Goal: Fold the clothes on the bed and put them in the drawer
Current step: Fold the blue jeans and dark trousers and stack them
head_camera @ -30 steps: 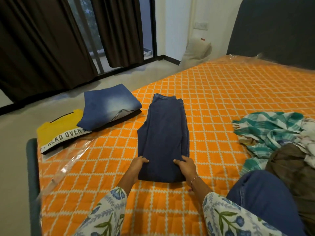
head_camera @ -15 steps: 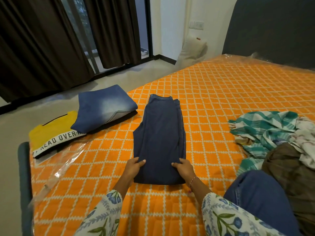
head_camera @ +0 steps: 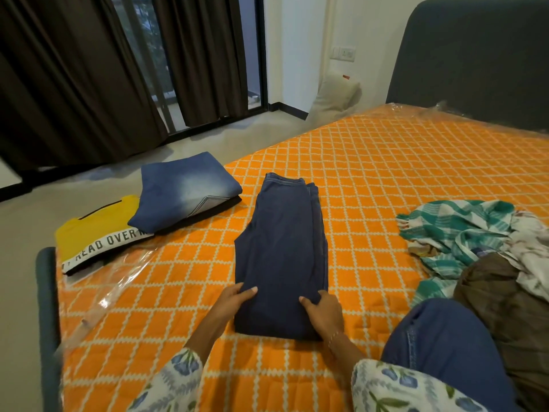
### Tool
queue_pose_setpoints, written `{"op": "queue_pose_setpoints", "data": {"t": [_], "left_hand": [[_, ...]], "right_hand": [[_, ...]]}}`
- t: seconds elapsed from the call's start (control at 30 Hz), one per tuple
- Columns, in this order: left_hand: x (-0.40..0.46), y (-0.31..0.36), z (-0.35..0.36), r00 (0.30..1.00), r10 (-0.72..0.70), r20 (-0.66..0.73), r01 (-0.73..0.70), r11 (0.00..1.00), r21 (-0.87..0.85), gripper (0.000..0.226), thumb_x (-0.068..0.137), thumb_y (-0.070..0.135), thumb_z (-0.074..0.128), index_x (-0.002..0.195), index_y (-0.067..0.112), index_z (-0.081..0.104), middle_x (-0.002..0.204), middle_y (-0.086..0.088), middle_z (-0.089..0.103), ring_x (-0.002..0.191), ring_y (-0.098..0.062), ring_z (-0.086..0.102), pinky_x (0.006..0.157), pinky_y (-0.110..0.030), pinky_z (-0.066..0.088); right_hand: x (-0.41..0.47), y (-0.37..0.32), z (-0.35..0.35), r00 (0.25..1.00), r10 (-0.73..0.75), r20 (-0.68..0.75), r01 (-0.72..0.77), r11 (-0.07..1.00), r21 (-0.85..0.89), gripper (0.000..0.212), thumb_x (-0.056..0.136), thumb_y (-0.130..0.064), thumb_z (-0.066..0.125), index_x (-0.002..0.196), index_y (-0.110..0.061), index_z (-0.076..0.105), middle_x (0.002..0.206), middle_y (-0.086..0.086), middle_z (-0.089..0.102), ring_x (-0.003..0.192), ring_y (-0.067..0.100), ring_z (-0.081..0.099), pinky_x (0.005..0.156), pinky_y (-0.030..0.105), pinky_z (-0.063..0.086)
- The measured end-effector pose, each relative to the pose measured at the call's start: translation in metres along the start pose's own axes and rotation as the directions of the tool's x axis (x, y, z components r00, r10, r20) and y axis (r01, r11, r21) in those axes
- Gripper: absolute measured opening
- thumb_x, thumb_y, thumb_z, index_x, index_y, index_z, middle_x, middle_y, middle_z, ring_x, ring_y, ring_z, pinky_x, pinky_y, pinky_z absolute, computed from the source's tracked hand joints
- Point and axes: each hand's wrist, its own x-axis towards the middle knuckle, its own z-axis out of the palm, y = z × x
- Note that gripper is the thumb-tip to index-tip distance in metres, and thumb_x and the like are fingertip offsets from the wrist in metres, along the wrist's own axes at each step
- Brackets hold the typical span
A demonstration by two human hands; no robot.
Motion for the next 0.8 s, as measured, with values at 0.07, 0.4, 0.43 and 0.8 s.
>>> {"op": "queue_pose_setpoints", "data": {"t": [0.07,0.4,0.43,0.8], "left_hand": [[0.001,0.003,0.003,1.000,-0.013,-0.002,0.013,0.999,-0.033,0.025,0.093,0.009,0.056,0.117,0.004,0.061,0.116,-0.010,0.065,0.092,-0.016,0.064,0.072,-0.021,0.053],[0.013,0.010,0.011,0.982,-0.124,-0.144,0.109,0.988,-0.112,0.029,0.093,0.020,0.059,0.112,-0.002,0.061,0.107,-0.015,0.065,0.093,-0.029,0.062,0.079,-0.035,0.050],[0.018,0.012,0.012,0.979,-0.119,-0.165,0.105,0.991,-0.087,0.030,0.093,0.019,0.059,0.114,-0.003,0.061,0.112,-0.016,0.064,0.096,-0.030,0.061,0.083,-0.037,0.049],[-0.027,-0.010,-0.010,0.970,-0.241,0.028,0.242,0.969,-0.043,0.029,0.093,0.016,0.058,0.118,0.000,0.059,0.119,-0.010,0.063,0.105,-0.024,0.059,0.086,-0.035,0.049]], "right_hand": [[0.009,-0.007,-0.004,0.988,0.148,0.049,-0.139,0.978,-0.152,0.062,0.084,-0.056,0.059,0.129,-0.012,0.055,0.132,0.012,0.052,0.122,0.033,0.048,0.097,0.037,0.043],[0.009,-0.031,-0.023,0.880,0.195,0.433,-0.420,0.745,0.518,0.037,0.090,-0.019,0.064,0.118,0.004,0.058,0.119,0.017,0.063,0.108,0.034,0.059,0.088,0.038,0.049],[0.011,-0.031,-0.025,0.879,0.195,0.436,-0.428,0.728,0.536,0.037,0.092,-0.018,0.061,0.121,0.005,0.057,0.122,0.017,0.061,0.110,0.035,0.058,0.088,0.039,0.048],[-0.038,0.004,-0.032,0.854,0.147,0.499,-0.458,0.668,0.587,0.023,0.088,-0.021,0.065,0.102,-0.003,0.068,0.097,0.012,0.072,0.090,0.028,0.066,0.076,0.035,0.054]]}}
